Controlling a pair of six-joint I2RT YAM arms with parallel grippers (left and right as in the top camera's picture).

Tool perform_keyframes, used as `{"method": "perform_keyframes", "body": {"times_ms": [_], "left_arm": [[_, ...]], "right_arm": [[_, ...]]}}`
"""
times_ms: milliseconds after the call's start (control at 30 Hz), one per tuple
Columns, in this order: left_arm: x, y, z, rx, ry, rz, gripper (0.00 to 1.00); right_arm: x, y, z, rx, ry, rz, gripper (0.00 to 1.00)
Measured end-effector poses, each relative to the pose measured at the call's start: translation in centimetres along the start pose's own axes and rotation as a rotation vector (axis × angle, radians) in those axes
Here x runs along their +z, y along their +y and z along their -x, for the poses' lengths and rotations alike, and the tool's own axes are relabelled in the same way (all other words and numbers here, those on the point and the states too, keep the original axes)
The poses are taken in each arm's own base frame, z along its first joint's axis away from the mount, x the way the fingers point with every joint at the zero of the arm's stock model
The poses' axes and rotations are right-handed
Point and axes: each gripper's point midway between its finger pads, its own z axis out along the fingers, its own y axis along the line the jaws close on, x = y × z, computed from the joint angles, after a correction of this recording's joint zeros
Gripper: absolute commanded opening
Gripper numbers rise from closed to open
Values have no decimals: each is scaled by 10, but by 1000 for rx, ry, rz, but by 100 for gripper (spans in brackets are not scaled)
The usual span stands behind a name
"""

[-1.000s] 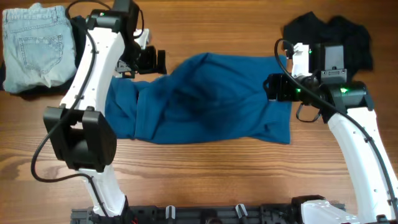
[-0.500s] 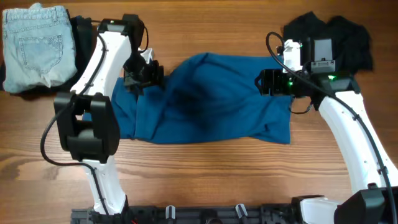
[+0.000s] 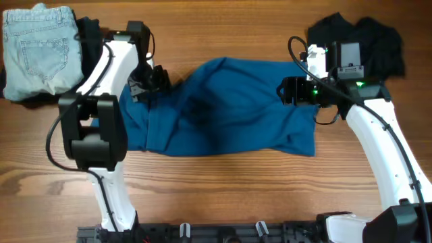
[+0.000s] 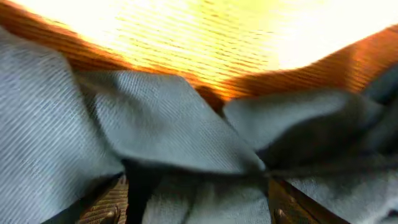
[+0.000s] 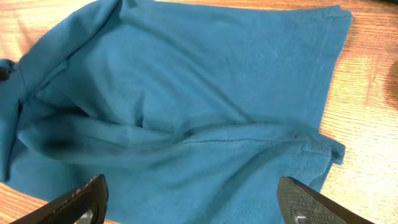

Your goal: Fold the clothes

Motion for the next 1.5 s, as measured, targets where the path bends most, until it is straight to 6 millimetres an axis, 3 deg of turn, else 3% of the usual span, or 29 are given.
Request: {"method": "perform_keyframes", "body": {"times_ms": [100,200,367,467,633,800,867,967,1000,1200,1367,1500], "left_arm": [[10,2,0,-16,20,12,24],[12,0,5,-22,1,3,4],[9,-3,8,-22,-9,-10,4],[-9,-12,22,-14,-54,-33,4],[-78,-38,56,57,-217,-101,4],[-140,-54,77,128,-401,-146,4],[-155,-56,81,145,-455,-155,4],[-167,-60,90,158,-517,-164,4],[-169,-62,93,161,-531,-168,4],[-176,-67,103,168,-584,-184,4],[-175,-68,101,170,-574,-182,4],[-172,-67,97,171,-556,-175,4]], "right_arm": [[0,0,0,0,0,0,88],[0,0,-1,1,4,0,88],[0,0,-1,1,4,0,88],[0,0,-1,0,3,0,88],[0,0,6,-9,-22,1,88],[-2,0,36,-71,-144,-6,97],[-1,-2,48,-89,-187,-18,99],[15,-12,60,-86,-211,-33,98],[33,-27,61,-64,-191,-50,96],[91,-84,83,-10,-253,-100,91],[123,-98,88,-3,-282,-111,89],[147,-110,78,37,-252,-130,87]]}}
